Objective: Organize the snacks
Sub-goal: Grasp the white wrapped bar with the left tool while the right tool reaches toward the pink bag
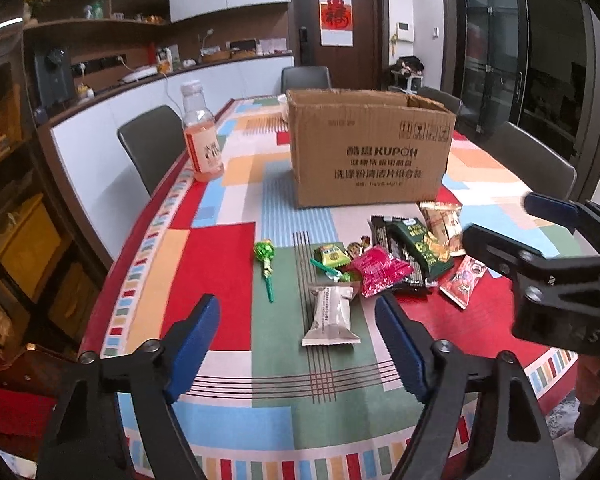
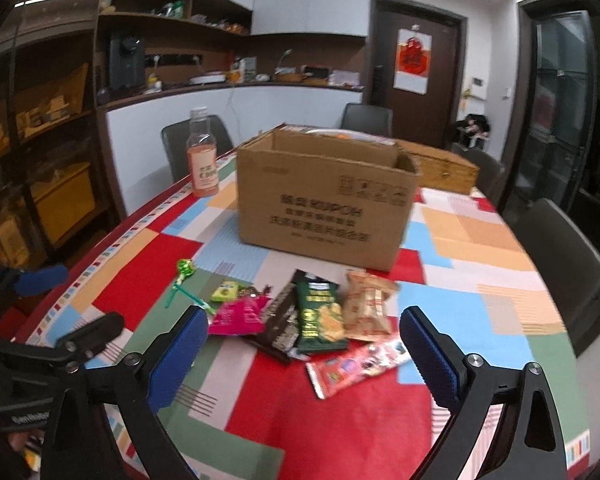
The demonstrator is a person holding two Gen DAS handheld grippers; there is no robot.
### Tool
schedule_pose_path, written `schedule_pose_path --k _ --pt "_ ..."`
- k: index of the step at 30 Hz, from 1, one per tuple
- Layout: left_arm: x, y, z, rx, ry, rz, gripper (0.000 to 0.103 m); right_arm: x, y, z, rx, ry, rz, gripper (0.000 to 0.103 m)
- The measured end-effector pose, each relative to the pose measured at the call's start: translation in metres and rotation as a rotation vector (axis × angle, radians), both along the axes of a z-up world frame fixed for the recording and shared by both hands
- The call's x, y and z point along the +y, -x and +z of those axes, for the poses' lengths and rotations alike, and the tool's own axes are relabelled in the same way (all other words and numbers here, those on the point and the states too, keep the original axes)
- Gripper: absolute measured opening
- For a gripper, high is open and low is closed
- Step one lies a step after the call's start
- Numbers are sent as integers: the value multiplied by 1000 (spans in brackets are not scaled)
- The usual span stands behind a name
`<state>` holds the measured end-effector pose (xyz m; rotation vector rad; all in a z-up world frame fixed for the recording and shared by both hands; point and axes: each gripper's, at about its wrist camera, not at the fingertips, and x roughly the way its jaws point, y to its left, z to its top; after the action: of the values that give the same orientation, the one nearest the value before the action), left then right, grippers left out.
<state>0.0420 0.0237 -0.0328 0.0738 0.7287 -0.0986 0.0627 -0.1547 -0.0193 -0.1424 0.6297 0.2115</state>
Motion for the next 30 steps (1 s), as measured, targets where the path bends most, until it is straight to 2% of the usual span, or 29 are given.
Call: schedule_pose_path --k 9,17,24,30 --pt "-2 -28 -29 94 36 -61 61 28 -42 -27 125 24 92 79" --pt "-5 -43 -46 135 72 -102 56 49 -70 -52 220 33 168 63" --pt "-4 -60 -59 174 88 -107 48 54 -85 -71 293 33 175 54" --pt "-7 -68 -66 187 89 -120 48 48 -92 -82 337 32 168 50"
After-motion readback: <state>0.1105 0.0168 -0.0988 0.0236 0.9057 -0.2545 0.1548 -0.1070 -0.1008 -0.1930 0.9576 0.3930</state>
